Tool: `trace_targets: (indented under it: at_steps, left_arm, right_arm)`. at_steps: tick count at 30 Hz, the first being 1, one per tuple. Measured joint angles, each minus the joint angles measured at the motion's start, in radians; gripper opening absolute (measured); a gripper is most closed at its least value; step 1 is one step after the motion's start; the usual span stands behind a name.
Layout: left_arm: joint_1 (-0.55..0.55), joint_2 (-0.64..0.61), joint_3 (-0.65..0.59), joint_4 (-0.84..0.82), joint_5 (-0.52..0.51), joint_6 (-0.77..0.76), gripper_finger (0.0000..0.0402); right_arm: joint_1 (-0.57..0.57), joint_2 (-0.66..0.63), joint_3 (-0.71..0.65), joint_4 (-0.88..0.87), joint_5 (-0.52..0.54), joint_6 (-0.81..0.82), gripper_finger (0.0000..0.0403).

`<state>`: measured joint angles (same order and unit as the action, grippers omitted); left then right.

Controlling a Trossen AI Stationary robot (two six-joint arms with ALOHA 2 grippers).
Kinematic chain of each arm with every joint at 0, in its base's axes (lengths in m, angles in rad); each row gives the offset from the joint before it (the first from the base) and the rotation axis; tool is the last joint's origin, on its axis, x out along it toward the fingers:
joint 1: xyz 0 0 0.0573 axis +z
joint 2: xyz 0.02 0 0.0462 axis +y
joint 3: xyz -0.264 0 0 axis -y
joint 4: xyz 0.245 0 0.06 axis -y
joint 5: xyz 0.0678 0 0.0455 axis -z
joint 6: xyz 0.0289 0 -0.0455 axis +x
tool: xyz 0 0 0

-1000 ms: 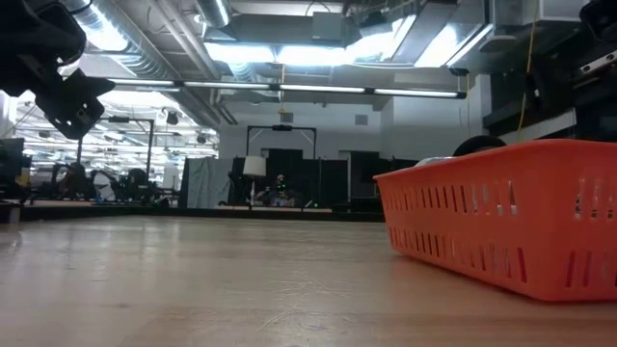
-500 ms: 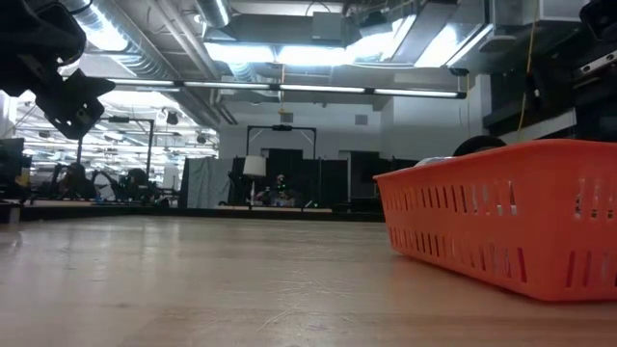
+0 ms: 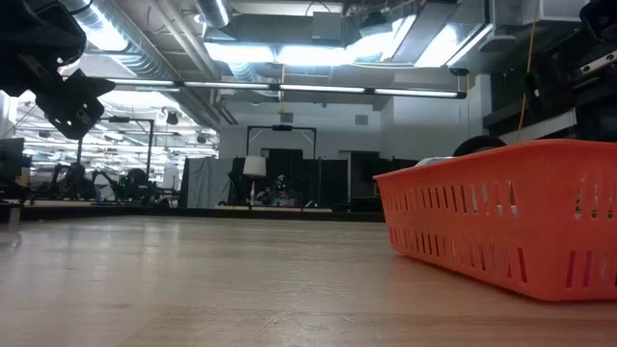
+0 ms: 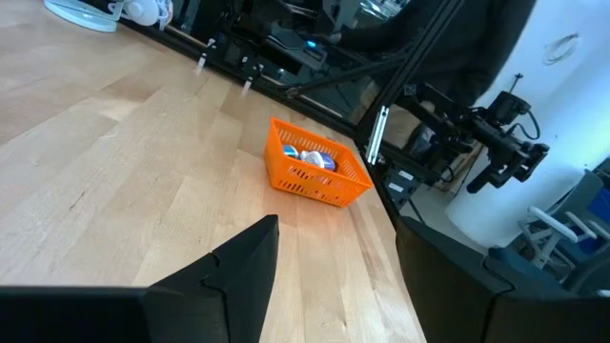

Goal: Pick & Place Office items
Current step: Return to Home Position

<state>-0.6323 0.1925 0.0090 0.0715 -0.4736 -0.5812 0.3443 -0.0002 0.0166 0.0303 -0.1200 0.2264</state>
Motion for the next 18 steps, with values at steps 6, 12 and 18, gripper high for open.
trace_targets:
  at_steps: [6,12,18]
  left_arm:
    - [0.000,0.000,0.000,0.000,0.000,0.000,0.0207]
    - [0.000,0.000,0.000,0.000,0.000,0.000,0.0207]
    - [0.000,0.000,0.000,0.000,0.000,0.000,0.0205]
  right_arm:
    - [0.000,0.000,0.000,0.000,0.000,0.000,0.0388]
    - [0.000,0.000,0.000,0.000,0.000,0.000,0.0388]
    - [0.000,0.000,0.000,0.000,0.000,0.000,0.0388]
